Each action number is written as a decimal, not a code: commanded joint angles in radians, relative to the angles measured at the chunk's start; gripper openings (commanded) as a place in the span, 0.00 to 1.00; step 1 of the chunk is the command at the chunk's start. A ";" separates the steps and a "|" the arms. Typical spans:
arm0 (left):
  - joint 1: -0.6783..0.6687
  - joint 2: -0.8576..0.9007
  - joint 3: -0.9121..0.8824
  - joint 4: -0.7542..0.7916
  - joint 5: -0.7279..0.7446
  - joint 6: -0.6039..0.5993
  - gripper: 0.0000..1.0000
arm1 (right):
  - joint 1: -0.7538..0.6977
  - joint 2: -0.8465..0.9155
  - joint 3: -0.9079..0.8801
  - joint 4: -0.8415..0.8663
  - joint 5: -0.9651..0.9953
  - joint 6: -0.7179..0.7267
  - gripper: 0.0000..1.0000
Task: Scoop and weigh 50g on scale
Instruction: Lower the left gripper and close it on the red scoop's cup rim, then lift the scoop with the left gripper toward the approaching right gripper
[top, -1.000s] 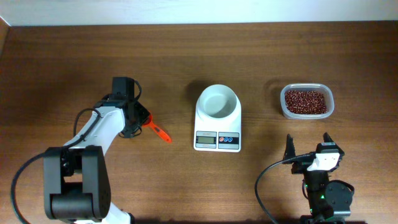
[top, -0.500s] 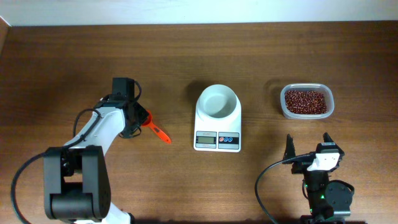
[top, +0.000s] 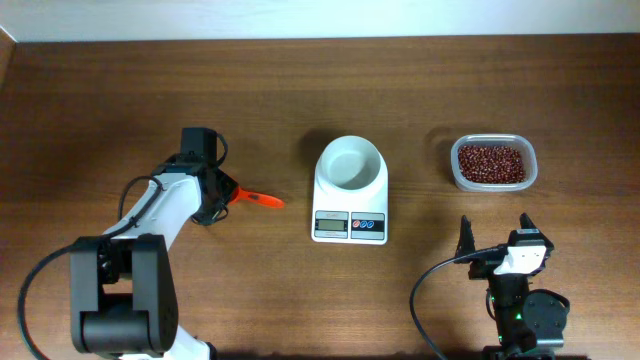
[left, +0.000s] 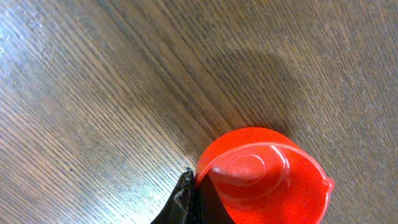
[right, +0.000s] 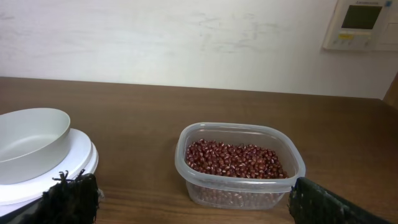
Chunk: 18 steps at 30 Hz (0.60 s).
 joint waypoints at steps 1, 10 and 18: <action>0.002 0.007 -0.013 -0.016 -0.015 -0.053 0.27 | 0.010 -0.010 -0.006 -0.004 0.002 -0.004 0.99; 0.002 0.007 -0.013 -0.016 -0.015 -0.053 0.53 | 0.010 -0.010 -0.006 -0.004 0.002 -0.004 0.99; 0.002 0.007 -0.061 0.031 -0.015 -0.054 0.22 | 0.010 -0.010 -0.006 -0.004 0.002 -0.004 0.99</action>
